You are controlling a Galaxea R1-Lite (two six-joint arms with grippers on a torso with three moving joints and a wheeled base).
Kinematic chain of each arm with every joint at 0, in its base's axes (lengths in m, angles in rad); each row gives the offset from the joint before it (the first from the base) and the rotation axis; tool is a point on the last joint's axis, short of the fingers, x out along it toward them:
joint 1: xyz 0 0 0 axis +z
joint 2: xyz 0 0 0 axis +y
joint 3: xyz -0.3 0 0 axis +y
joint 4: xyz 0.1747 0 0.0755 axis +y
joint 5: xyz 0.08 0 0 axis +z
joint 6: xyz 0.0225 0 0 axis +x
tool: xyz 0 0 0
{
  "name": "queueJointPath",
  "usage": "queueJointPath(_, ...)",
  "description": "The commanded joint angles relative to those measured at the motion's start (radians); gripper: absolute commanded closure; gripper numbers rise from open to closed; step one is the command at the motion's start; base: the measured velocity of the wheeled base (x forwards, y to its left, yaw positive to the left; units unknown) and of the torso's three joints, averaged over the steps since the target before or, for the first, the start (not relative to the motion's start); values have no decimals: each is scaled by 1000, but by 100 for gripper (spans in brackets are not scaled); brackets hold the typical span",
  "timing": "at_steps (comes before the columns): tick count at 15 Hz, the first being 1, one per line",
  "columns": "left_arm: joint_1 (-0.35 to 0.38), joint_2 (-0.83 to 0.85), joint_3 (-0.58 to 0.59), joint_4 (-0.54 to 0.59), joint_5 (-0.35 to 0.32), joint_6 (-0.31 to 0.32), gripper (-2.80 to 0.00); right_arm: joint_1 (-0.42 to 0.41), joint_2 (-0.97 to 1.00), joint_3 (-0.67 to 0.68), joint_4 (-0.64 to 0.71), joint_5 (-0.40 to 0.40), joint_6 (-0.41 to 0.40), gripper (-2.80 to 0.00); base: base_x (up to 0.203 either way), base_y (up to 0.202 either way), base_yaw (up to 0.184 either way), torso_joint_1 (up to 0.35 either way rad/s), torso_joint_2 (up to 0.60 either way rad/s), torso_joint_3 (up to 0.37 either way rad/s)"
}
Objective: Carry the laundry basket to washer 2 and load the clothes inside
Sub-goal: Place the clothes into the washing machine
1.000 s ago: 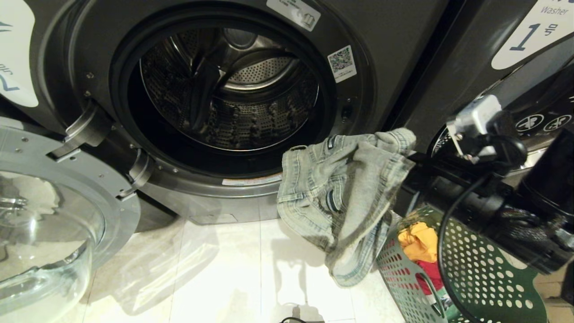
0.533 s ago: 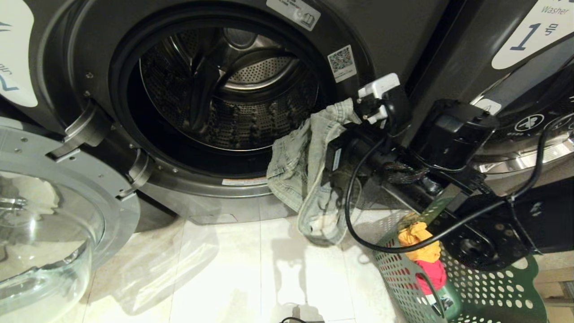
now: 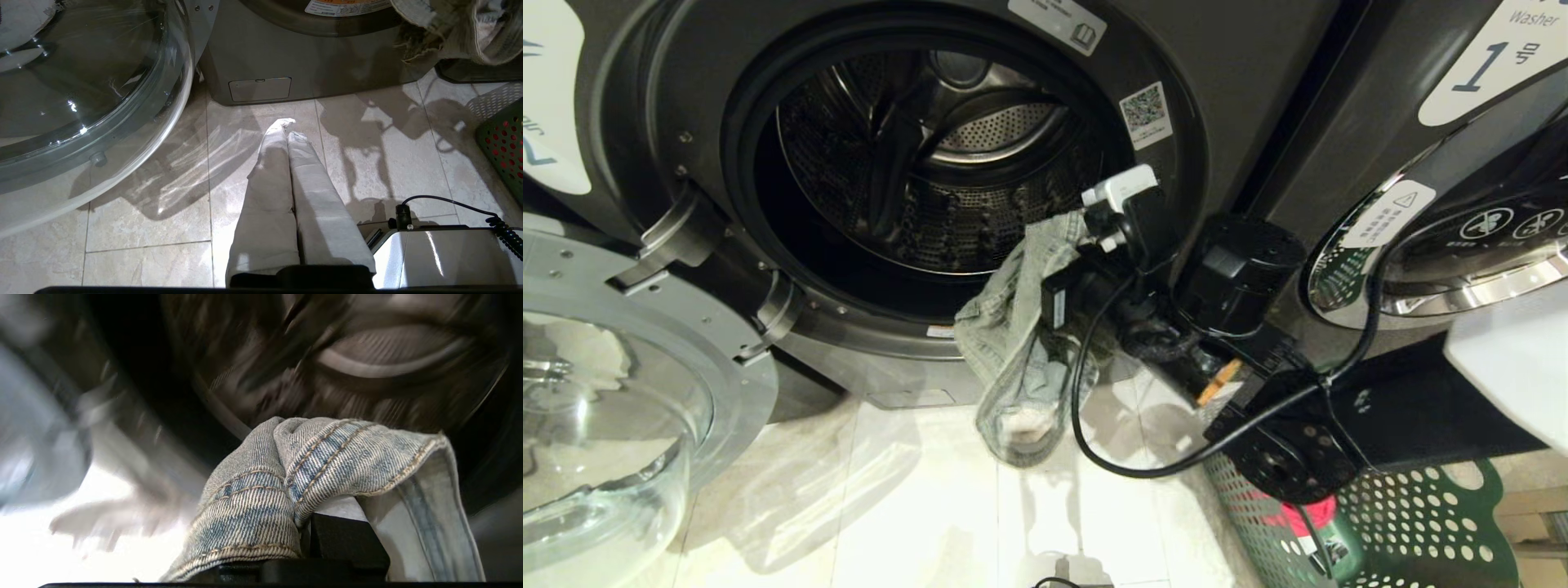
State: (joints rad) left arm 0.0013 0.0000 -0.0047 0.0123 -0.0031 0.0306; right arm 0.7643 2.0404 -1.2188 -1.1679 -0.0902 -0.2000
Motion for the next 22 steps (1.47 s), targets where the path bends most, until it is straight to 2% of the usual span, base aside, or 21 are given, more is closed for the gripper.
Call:
queueJointPath(1, 0, 2, 0, 0, 0, 0, 0, 4, 125, -174, -36, -42, -2, 0, 0, 0, 0, 0, 0, 0)
queueJointPath(8, 0, 2, 0, 0, 0, 0, 0, 4, 343, -561, -58, -133, -2, 0, 0, 0, 0, 0, 0, 0)
queueJointPath(12, 0, 2, 0, 0, 0, 0, 0, 7, 411, -717, -53, -161, -4, 0, 0, 0, 0, 0, 0, 0)
queueJointPath(13, 0, 2, 0, 0, 0, 0, 0, 7, 415, -720, -49, -163, -4, 0, 0, 0, 0, 0, 0, 0)
queueJointPath(16, 0, 2, 0, 0, 0, 0, 0, 7, 367, -636, -12, -189, 17, 0, 0, 0, 0, 0, 0, 0)
queueJointPath(19, 0, 2, 0, 1, 0, 0, 0, 6, 198, -419, 113, -193, 92, 0, 0, 0, 0, 0, 0, 0)
queueJointPath(22, 0, 2, 0, 0, 0, 0, 0, 6, -59, -223, 389, -179, 217, 0, 0, 0, 0, 0, 0, 0)
